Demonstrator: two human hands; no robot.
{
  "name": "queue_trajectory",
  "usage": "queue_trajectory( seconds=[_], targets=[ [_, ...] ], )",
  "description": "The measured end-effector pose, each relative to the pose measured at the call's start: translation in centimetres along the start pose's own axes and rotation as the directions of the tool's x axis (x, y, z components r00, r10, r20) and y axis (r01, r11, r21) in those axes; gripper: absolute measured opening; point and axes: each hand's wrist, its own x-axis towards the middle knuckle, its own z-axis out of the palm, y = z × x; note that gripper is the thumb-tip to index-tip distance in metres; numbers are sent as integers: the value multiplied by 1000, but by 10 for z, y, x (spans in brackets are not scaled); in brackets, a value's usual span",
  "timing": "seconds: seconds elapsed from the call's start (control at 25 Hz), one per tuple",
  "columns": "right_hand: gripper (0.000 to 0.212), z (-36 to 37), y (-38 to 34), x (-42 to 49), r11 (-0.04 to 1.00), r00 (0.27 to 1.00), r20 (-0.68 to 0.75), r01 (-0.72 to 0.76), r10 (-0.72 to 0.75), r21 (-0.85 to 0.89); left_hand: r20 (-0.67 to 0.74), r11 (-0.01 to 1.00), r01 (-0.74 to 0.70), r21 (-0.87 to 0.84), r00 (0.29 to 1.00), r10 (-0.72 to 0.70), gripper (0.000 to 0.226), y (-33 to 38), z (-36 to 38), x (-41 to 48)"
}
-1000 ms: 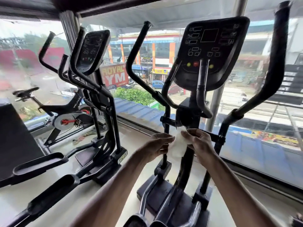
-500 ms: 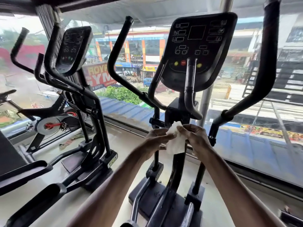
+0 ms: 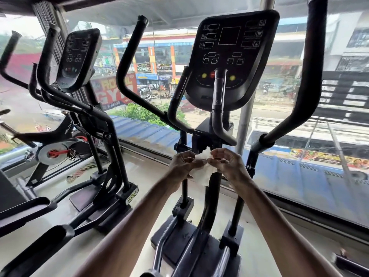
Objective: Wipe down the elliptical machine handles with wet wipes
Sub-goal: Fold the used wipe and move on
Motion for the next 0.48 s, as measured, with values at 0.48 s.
queue_trajectory(
  seconds=[0.48],
  targets=[
    [33,-12,5,15,997,989,-125,67,-73,-48,69,972,126,-198,991,-115,11,-2,4,6]
  ],
)
